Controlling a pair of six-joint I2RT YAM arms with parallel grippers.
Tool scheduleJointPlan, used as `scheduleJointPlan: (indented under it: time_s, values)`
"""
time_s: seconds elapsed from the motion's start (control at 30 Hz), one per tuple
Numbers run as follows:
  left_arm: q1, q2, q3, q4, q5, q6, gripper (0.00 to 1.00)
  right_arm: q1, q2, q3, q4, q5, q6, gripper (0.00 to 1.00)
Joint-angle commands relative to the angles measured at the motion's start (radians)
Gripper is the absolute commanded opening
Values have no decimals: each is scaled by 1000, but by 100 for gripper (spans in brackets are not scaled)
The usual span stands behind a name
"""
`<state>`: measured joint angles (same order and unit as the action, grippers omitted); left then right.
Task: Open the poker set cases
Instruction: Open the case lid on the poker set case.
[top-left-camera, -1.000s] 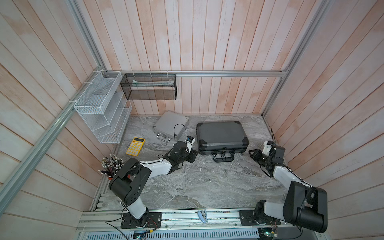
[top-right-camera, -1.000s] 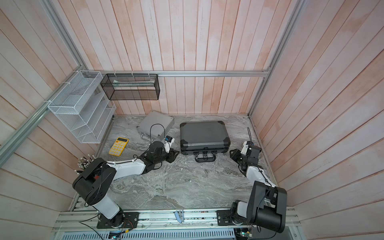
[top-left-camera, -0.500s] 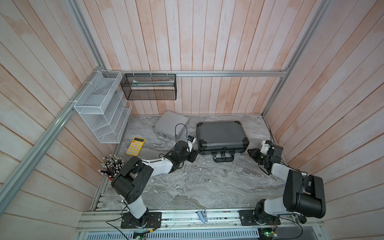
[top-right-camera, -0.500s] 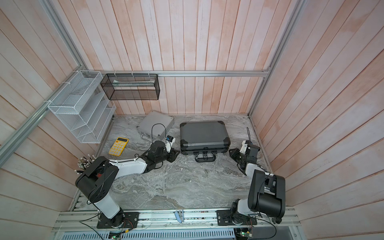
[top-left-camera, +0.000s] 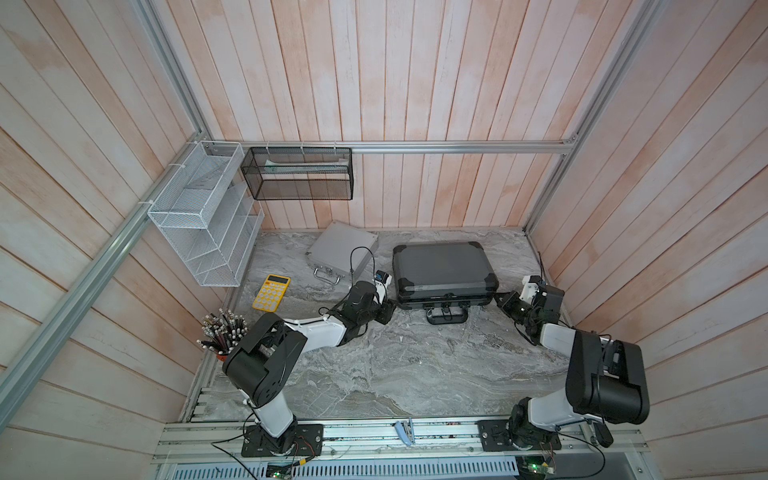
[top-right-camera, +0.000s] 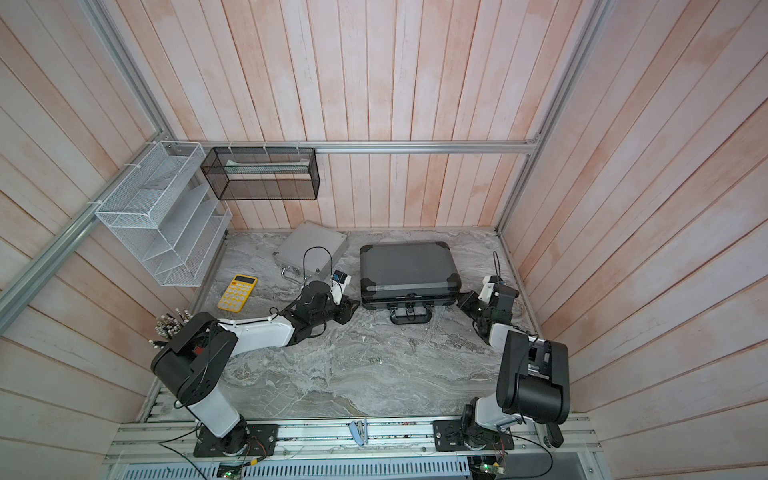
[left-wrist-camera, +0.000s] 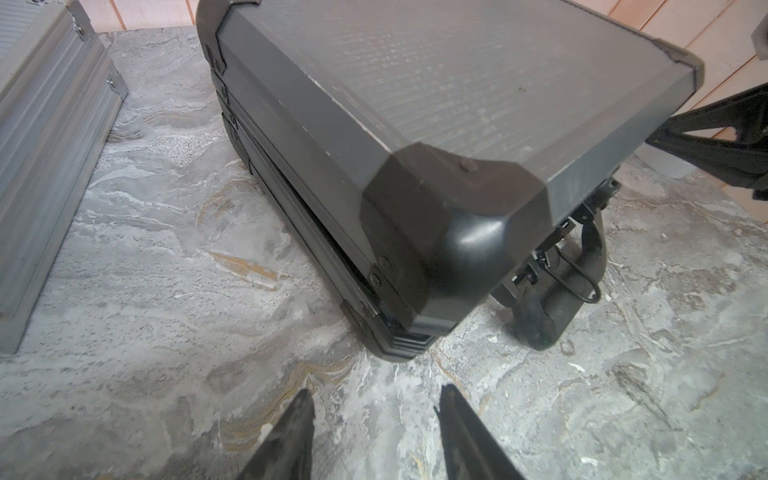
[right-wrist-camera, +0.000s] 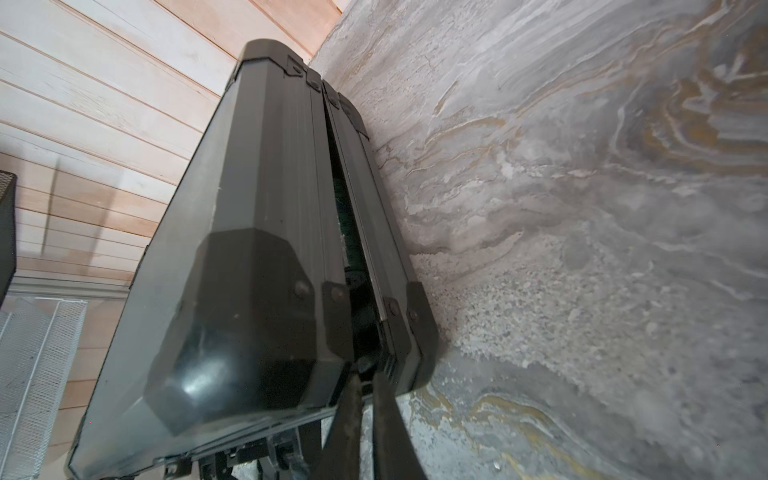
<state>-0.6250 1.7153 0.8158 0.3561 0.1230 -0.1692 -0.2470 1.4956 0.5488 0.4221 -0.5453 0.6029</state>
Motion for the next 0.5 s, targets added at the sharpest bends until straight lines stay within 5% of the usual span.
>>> scheduleJointPlan:
  time_s: [0.0, 0.47]
  values:
    - [-2, 28, 31, 33, 4, -10, 51, 11, 12, 3, 126, -57, 41, 10]
    - [-2, -18, 21, 43, -28, 23, 57, 11, -23, 3, 202, -105, 83, 11]
